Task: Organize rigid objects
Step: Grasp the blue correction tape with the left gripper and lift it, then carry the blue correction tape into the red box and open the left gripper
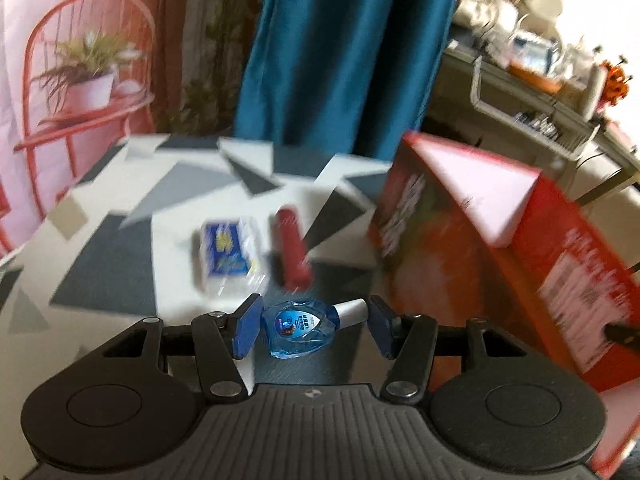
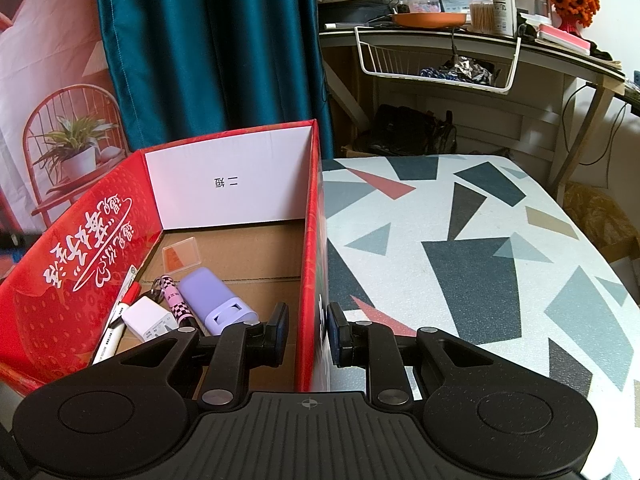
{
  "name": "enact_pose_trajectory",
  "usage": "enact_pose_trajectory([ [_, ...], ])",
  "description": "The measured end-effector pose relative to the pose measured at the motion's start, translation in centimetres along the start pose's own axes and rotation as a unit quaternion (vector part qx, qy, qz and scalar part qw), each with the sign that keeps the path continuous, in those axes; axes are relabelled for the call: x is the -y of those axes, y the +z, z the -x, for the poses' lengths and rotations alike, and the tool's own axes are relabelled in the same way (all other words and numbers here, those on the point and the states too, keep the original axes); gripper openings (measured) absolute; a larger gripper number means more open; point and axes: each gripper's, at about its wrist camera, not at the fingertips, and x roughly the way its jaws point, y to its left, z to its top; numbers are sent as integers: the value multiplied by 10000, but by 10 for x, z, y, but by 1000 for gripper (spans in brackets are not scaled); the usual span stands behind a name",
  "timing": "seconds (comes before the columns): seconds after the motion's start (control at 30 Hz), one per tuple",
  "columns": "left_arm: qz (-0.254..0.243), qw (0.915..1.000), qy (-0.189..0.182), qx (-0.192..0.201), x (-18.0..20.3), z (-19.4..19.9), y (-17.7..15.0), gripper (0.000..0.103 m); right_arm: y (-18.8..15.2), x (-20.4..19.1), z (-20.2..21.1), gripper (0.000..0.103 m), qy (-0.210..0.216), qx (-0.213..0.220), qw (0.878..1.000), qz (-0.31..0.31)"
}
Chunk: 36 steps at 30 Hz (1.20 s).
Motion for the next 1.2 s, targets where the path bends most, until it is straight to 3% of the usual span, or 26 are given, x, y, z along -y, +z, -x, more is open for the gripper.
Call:
enact_pose_trajectory([
  [0.3, -679, 9926, -780, 643, 47, 34, 36, 59, 1, 0, 0, 20, -1, -4, 10000, 1],
  [0.57, -1749, 9763, -1191, 462, 100, 19, 35, 59, -1, -1, 0, 20, 2, -9, 10000, 8],
  [0.8, -2194, 9678, -1234, 87, 108, -3, 27, 60, -2, -1, -1, 21, 13, -14, 10000, 12],
  [1.2, -2460, 9627, -1126, -20, 112, -7, 25, 60, -2, -1, 0, 21, 26, -16, 10000, 8],
])
